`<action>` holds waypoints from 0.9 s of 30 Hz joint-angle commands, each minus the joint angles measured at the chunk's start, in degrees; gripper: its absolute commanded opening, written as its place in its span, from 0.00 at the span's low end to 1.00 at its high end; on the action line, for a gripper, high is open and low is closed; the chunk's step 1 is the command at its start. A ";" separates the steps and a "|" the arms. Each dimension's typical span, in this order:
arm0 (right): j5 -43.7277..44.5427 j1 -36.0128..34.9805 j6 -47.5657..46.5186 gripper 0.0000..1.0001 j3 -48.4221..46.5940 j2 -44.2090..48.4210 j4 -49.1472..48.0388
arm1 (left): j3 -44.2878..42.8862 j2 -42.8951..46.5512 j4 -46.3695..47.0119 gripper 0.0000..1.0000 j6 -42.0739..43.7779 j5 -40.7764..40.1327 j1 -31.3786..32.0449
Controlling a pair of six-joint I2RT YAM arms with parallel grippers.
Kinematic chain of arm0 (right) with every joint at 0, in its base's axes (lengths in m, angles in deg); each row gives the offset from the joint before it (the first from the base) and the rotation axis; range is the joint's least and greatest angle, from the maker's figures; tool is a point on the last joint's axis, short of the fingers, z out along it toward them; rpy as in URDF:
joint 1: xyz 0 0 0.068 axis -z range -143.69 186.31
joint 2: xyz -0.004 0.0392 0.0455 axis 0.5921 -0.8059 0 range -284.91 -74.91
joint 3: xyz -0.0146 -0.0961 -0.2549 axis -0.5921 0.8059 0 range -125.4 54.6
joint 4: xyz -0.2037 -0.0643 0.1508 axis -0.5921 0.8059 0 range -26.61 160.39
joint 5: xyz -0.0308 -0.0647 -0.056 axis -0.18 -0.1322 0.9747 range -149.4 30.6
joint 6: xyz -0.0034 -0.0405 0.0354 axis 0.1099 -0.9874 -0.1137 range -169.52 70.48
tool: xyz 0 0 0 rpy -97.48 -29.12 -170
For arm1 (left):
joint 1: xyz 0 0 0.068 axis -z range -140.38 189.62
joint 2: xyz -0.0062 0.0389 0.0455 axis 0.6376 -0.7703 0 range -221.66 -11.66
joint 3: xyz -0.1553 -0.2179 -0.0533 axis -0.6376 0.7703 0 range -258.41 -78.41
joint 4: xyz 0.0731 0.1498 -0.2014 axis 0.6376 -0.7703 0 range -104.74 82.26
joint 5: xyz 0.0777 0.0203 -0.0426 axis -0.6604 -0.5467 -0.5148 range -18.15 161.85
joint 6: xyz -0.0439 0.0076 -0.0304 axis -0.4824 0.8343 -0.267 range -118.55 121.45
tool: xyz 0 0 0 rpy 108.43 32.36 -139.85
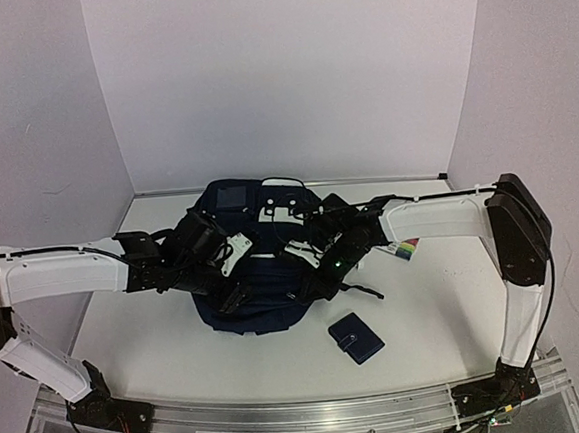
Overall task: Pack the student bag
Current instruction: Zip the student bag at the center of the board.
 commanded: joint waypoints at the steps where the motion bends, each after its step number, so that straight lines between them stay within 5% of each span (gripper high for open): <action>1: 1.88 -0.03 -0.35 0.00 0.40 0.99 -0.29 | 0.39 -1.35 7.15 0.57 10.11 -0.06 0.47; 14: -0.53 1.59 1.63 0.00 0.47 0.95 -0.32 | -0.22 -10.30 11.22 0.51 21.31 -1.98 2.32; 23: 0.33 2.91 1.12 0.00 2.02 1.83 -0.23 | -0.08 -11.61 10.41 0.03 21.40 -10.25 2.53; 27: 1.54 4.85 0.09 0.00 3.80 3.23 -0.17 | 1.86 -8.37 8.62 0.00 20.49 -11.27 2.53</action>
